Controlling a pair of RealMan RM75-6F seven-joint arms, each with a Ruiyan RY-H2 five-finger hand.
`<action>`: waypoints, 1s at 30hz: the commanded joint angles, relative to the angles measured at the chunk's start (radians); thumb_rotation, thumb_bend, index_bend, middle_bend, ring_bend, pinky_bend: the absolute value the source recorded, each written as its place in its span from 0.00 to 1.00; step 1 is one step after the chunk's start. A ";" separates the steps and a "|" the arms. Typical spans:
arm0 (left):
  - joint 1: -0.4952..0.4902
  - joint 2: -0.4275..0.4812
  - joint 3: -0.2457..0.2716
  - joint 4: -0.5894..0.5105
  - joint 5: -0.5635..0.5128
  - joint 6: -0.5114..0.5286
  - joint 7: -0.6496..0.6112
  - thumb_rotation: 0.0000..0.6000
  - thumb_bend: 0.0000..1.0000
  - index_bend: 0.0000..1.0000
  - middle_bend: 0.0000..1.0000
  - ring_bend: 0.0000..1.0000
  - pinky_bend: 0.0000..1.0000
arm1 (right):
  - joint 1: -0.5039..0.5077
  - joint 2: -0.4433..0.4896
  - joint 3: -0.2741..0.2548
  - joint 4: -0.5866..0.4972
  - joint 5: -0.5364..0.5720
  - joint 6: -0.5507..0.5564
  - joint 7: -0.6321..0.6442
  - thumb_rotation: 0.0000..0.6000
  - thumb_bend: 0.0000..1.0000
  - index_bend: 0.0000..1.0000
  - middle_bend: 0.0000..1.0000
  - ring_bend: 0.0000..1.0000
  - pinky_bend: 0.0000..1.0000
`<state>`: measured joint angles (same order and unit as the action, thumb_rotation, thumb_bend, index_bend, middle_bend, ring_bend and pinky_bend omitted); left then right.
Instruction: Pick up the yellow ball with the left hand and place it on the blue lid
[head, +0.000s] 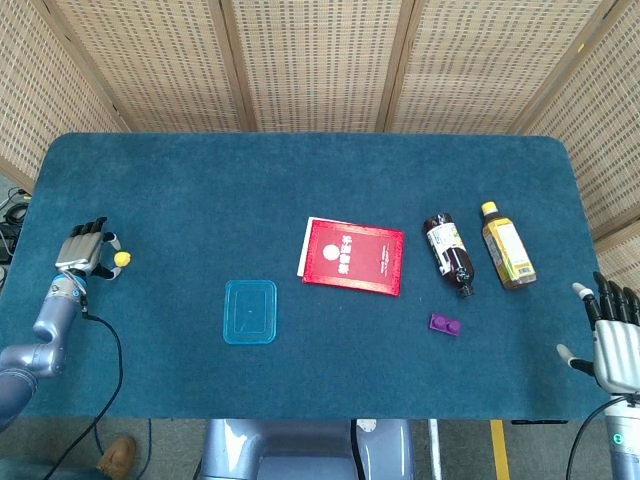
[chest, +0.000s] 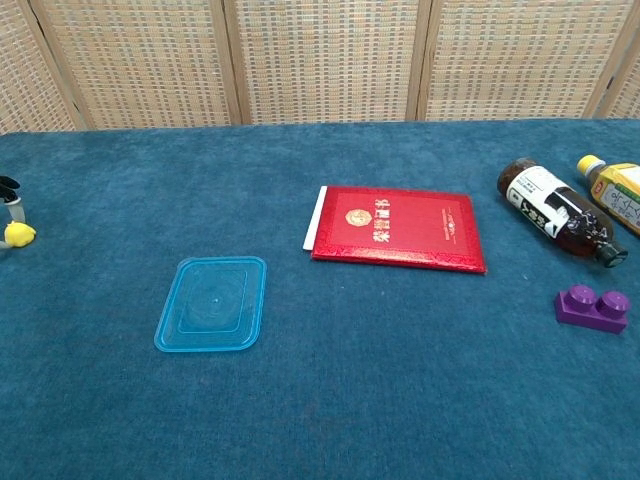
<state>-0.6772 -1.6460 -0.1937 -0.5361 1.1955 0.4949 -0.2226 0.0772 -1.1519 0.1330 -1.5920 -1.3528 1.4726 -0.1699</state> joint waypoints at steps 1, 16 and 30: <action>-0.004 -0.007 0.001 0.004 0.004 0.000 -0.005 1.00 0.29 0.43 0.00 0.00 0.00 | 0.000 0.001 0.001 0.000 0.001 0.001 0.003 1.00 0.00 0.15 0.00 0.00 0.00; 0.015 0.054 0.008 -0.083 0.045 0.105 -0.015 1.00 0.33 0.56 0.00 0.00 0.00 | -0.002 0.014 0.003 -0.009 0.003 -0.001 0.025 1.00 0.00 0.15 0.00 0.00 0.00; 0.053 0.321 0.068 -0.792 0.278 0.465 0.135 1.00 0.33 0.56 0.00 0.00 0.00 | -0.005 0.030 -0.002 -0.024 -0.014 0.006 0.048 1.00 0.00 0.16 0.00 0.00 0.00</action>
<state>-0.6325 -1.4082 -0.1578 -1.1380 1.3897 0.8728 -0.1750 0.0718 -1.1223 0.1315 -1.6160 -1.3665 1.4781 -0.1214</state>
